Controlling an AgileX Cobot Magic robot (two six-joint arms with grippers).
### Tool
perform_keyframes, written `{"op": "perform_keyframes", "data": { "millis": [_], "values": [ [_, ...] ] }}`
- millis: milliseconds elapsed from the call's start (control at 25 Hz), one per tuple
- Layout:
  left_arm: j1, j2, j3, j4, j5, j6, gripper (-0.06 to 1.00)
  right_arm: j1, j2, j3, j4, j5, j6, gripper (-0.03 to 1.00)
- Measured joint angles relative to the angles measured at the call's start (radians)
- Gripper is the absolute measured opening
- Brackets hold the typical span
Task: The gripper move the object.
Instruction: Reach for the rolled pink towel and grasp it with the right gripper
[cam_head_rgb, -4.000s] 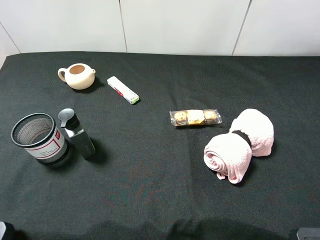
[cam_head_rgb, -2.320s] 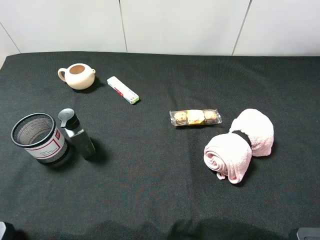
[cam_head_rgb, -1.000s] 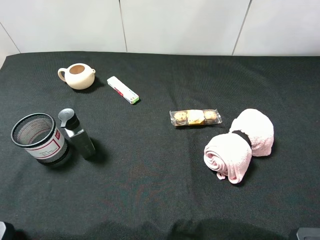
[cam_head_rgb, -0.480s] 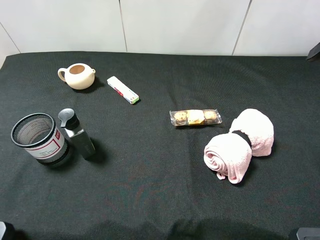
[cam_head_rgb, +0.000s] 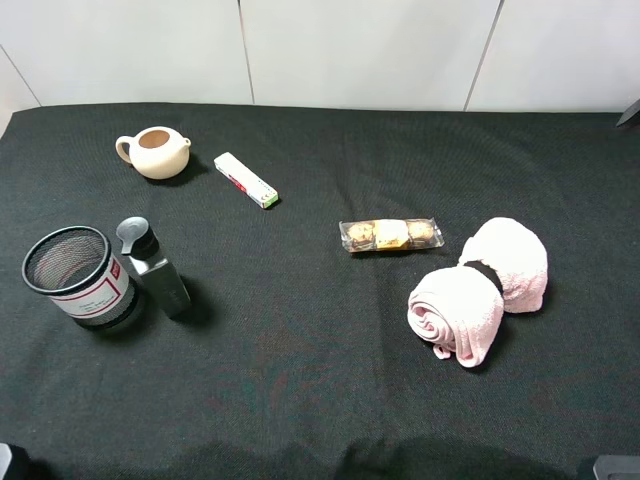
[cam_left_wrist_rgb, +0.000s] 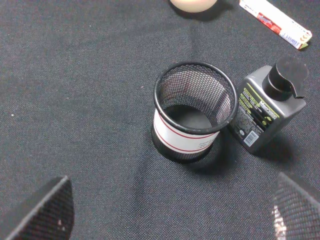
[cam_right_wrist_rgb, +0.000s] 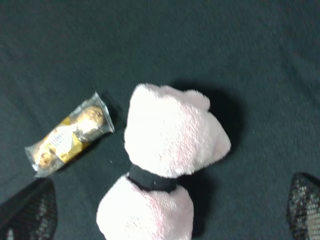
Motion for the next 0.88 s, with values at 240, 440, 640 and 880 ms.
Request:
{"op": "perform_keyframes", "data": {
  "millis": [240, 440, 640, 880],
  "values": [
    [0.000, 0.000, 0.000, 0.000, 0.000, 0.000, 0.83, 0.000, 0.099, 0.000, 0.039, 0.075, 0.033, 0.69],
    [0.000, 0.000, 0.000, 0.000, 0.000, 0.000, 0.83, 0.051, 0.150, -0.003, 0.033, 0.099, 0.099, 0.69],
    [0.000, 0.000, 0.000, 0.000, 0.000, 0.000, 0.83, 0.145, 0.179, -0.003, -0.017, 0.077, 0.200, 0.69],
    [0.000, 0.000, 0.000, 0.000, 0.000, 0.000, 0.83, 0.220, 0.246, -0.003, -0.053, 0.064, 0.240, 0.69]
  ]
}}
